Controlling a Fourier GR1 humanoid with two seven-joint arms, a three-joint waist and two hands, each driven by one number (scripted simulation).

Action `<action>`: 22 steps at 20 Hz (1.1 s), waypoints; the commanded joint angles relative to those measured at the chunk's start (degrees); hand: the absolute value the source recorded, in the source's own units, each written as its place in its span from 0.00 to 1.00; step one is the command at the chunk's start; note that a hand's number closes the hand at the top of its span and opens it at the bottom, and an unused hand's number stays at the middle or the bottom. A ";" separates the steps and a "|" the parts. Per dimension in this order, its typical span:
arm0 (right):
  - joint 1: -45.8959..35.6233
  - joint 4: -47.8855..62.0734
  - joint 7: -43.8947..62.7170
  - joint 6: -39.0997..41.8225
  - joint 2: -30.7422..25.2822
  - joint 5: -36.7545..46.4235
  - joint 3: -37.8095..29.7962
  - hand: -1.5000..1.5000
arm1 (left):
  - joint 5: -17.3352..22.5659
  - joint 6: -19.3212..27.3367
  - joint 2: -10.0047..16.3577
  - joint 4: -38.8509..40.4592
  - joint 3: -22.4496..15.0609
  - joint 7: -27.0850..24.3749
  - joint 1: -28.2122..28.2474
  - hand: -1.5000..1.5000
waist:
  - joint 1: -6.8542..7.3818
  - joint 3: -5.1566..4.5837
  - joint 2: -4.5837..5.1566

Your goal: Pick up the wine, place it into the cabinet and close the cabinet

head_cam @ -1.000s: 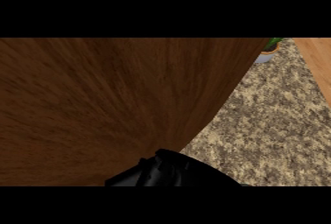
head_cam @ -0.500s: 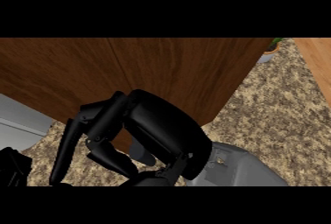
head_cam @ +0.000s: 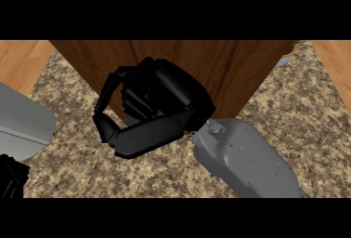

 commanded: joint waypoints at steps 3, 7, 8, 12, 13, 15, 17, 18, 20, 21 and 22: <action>-2.32 14.32 -5.16 7.81 -0.33 0.50 -6.07 1.00 | -3.70 0.85 -3.12 1.44 -1.19 1.10 -2.69 1.00 | 0.03 0.00 0.23; -3.58 18.30 -7.10 9.81 -1.91 1.22 -9.66 1.00 | -2.60 -1.48 -3.06 2.90 0.71 1.63 -3.69 1.00 | -0.06 -0.01 0.20; -4.20 18.99 -7.49 9.64 -2.55 1.52 -10.71 1.00 | -1.06 -0.84 -2.10 0.20 1.66 3.99 -2.49 1.00 | 0.14 0.01 0.18; -3.65 24.40 -11.79 14.35 -4.39 3.12 -11.15 1.00 | -2.79 -0.98 -3.58 -0.62 0.22 2.84 -1.94 1.00 | 0.49 0.00 0.46; -5.34 24.20 -10.42 14.04 -4.39 1.82 -12.61 1.00 | -2.23 -1.50 -2.98 0.11 0.93 3.25 -2.20 1.00 | 0.42 -0.01 0.42; -4.34 24.85 -11.49 14.19 -4.74 3.32 -11.69 1.00 | -2.70 0.27 -3.41 -1.23 0.88 4.26 -2.90 1.00 | 0.36 0.01 0.42; -5.42 27.60 -12.90 17.51 -6.80 2.60 -13.39 1.00 | -1.75 -1.32 -2.67 -0.74 1.67 3.66 -3.37 1.00 | 0.96 0.00 0.79; -7.96 26.46 -10.32 15.95 -6.68 1.73 -14.38 1.00 | -2.10 -1.66 -3.10 0.78 2.09 2.60 -2.58 1.00 | 0.74 -0.05 0.51; -5.20 27.61 -13.43 16.01 -4.46 3.99 -11.67 1.00 | -2.72 -2.07 -3.47 2.07 1.06 2.63 -3.93 1.00 | 0.37 -0.05 0.56; -6.94 28.38 -12.20 14.99 -4.24 3.67 -12.42 1.00 | -0.75 -1.88 -2.42 0.84 1.69 5.05 -4.74 1.00 | 0.55 -0.02 0.56; -6.40 28.33 -12.80 16.39 -5.25 3.34 -12.91 1.00 | -1.12 -1.57 -2.07 0.95 2.21 5.15 -5.34 1.00 | 0.38 0.00 0.58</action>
